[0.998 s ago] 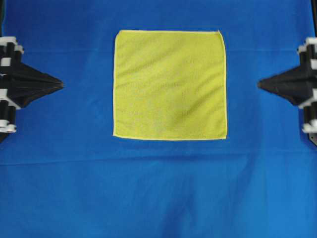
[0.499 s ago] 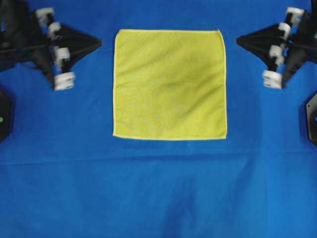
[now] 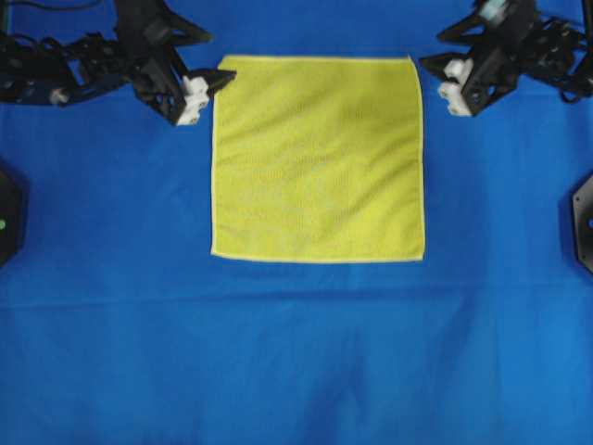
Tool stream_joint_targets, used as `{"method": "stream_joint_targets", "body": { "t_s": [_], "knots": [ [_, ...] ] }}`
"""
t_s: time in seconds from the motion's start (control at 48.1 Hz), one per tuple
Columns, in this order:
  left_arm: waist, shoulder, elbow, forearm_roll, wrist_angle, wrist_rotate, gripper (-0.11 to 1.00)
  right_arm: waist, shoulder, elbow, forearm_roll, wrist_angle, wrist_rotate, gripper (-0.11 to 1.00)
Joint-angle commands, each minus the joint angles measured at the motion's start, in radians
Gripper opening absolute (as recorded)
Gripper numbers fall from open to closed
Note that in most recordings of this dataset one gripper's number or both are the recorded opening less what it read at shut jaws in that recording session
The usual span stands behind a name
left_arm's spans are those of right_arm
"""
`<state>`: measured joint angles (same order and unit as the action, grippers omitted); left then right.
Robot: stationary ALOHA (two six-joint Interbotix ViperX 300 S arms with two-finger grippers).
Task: Fold the yellow towel.
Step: 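Move both grippers to the towel's top corners and pinch them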
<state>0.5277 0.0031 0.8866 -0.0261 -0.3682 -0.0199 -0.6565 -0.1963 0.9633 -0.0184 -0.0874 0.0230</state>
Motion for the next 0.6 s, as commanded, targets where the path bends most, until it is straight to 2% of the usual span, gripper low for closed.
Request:
{"method": "stream_joint_targets", "body": {
  "t_s": [0.0, 0.27, 0.582],
  "knots": [
    [0.032, 0.044, -0.035, 0.000, -0.026, 0.002, 0.83, -0.015, 0.058, -0.035, -0.009, -0.031, -0.003, 0.60],
    [0.063, 0.178, -0.080, 0.000, -0.069, 0.002, 0.83, -0.037, 0.216, -0.075, -0.012, -0.086, -0.003, 0.60],
    [0.074, 0.232, -0.089, -0.002, -0.066, 0.003, 0.79, -0.051, 0.250, -0.080, -0.014, -0.101, -0.005, 0.60]
  ]
}}
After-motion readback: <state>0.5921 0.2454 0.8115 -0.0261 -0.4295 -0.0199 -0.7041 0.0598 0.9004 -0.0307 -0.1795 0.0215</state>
